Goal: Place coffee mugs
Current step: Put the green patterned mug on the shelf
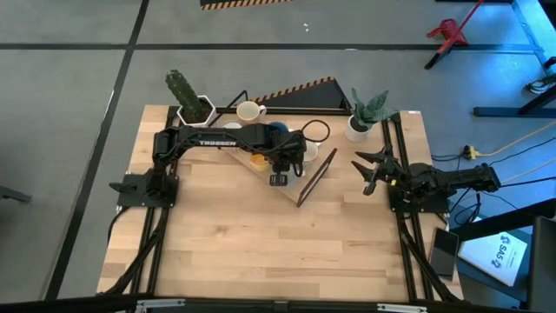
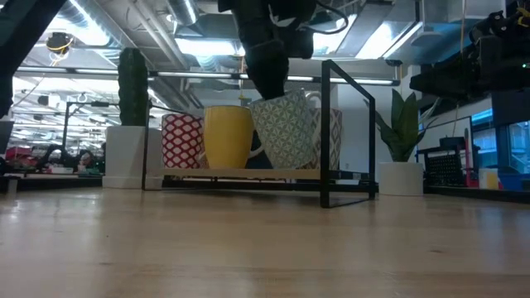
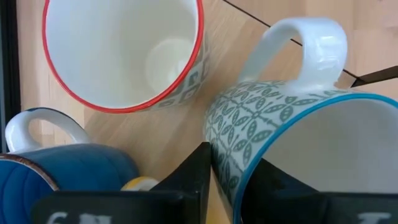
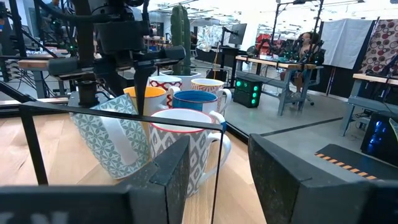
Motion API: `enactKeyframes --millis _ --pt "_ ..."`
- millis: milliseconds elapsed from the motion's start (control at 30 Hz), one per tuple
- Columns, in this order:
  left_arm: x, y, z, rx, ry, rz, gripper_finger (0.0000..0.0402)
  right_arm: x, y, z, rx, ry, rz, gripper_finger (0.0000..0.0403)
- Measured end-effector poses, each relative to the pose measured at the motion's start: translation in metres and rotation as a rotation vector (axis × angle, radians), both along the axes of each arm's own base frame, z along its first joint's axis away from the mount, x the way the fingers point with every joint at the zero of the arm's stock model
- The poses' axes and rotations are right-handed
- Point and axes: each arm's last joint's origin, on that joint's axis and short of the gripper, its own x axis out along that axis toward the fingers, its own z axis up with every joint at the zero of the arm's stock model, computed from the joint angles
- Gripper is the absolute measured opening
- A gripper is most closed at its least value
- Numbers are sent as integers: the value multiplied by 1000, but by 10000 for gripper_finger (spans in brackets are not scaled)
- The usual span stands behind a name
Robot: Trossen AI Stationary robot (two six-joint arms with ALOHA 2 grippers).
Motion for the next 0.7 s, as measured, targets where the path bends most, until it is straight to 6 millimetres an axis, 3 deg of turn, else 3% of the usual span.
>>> enactKeyframes --millis 567,700 --pt "0 -1 0 -26 -5 -27 60 0 0 0 0 0 0 150" --pt "0 -2 0 -25 2 -23 45 0 0 0 0 0 0 150"
